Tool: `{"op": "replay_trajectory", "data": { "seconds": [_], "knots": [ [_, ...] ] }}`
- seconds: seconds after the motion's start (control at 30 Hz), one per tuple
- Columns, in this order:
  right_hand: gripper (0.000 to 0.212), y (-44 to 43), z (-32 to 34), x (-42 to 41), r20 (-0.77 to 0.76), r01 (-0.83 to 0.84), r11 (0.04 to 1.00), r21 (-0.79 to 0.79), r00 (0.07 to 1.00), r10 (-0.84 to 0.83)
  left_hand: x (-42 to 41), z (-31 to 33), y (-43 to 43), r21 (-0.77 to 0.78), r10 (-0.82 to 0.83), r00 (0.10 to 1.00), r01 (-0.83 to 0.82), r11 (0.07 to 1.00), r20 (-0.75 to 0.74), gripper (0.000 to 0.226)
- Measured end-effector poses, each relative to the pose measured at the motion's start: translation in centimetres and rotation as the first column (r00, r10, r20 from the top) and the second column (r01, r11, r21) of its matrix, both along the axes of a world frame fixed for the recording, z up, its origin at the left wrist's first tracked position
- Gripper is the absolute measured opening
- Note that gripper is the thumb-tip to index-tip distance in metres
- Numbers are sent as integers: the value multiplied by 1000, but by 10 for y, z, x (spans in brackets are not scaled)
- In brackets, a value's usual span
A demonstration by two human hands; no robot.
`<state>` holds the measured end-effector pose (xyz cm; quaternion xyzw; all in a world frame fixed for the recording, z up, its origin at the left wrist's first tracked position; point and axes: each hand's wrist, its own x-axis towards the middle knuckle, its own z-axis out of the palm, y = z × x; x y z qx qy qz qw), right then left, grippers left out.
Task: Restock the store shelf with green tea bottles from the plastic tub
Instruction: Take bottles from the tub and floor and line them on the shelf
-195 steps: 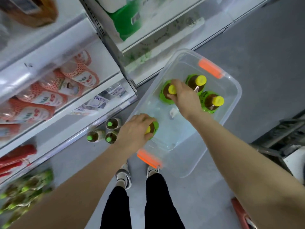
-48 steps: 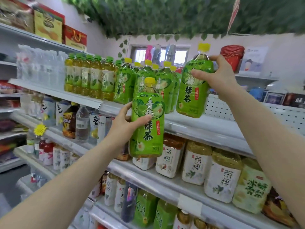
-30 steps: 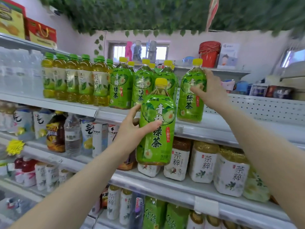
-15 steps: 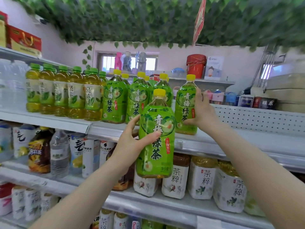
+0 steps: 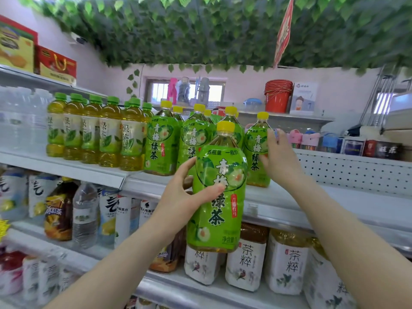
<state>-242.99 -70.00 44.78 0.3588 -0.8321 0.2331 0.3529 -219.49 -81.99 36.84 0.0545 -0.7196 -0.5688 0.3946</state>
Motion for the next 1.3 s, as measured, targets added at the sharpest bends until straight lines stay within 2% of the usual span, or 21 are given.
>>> {"op": "replay_trajectory", "data": {
  "seconds": [0.03,0.07,0.1,0.13,0.17,0.2,0.27,0.3,0.4,0.47,0.53,0.57,0.63,0.7,0.77,0.87,0.97,1.17,1.23,1.3],
  "knots": [
    [62,5,1,17,-10,-120,987,-110,993,120,-2,1,1,-8,0,1000,0,1000,-2,78],
    [50,11,0,36,32,-271,931,-243,957,287,-3,2,2,-12,-8,1000,8,1000,-11,79],
    [46,15,0,59,135,-404,838,-366,868,478,-5,5,5,-7,-26,999,26,1000,-24,82],
    [51,20,-2,80,263,-478,747,-462,730,630,-8,7,7,-10,-45,998,44,999,-37,85],
    [62,23,-4,98,360,-503,693,-517,607,709,-11,9,9,-22,-56,997,55,998,-47,87],
    [74,25,-8,108,395,-514,680,-523,560,728,-14,11,11,-38,-60,997,58,998,-52,87],
    [88,24,-12,114,364,-502,698,-511,610,704,-23,16,13,-68,-69,996,65,996,-60,88],
    [89,25,-10,114,340,-486,699,-525,633,696,-28,18,13,-90,-77,996,72,993,-53,90],
    [72,33,5,107,292,-470,671,-574,648,704,-37,37,15,-202,-128,992,128,971,14,90],
    [69,40,20,100,264,-474,647,-596,646,716,-39,59,14,-320,-156,986,167,933,59,73],
    [70,46,36,91,231,-466,642,-609,671,705,-44,78,8,-474,-61,996,81,877,58,57],
    [69,48,43,84,214,-451,648,-614,696,686,-50,84,1,-560,37,999,-17,828,25,54],
    [70,49,52,70,175,-408,663,-627,756,630,-64,89,-15,-743,261,964,-206,637,-43,53],
    [79,46,55,56,148,-383,682,-624,798,584,-79,88,-28,-836,371,922,-290,466,-113,57],
    [86,39,50,47,140,-362,727,-584,837,529,-93,86,-38,-856,399,905,-319,407,-148,65],
    [82,26,40,33,139,-325,802,-501,884,446,-107,86,-47,-874,458,876,-336,351,-152,76],
    [79,13,33,19,149,-310,809,-499,889,432,-116,83,-50,-898,484,868,-298,323,-114,88],
    [75,0,22,3,146,-239,883,-403,936,320,-121,76,-55,-896,466,877,-294,332,-115,102],
    [75,1,23,2,92,-177,915,-363,970,225,-122,74,-56,-894,465,877,-298,334,-118,105],
    [78,4,21,11,-58,-153,938,-311,988,142,-122,73,-56,-891,466,876,-305,336,-124,108]
  ]
}}
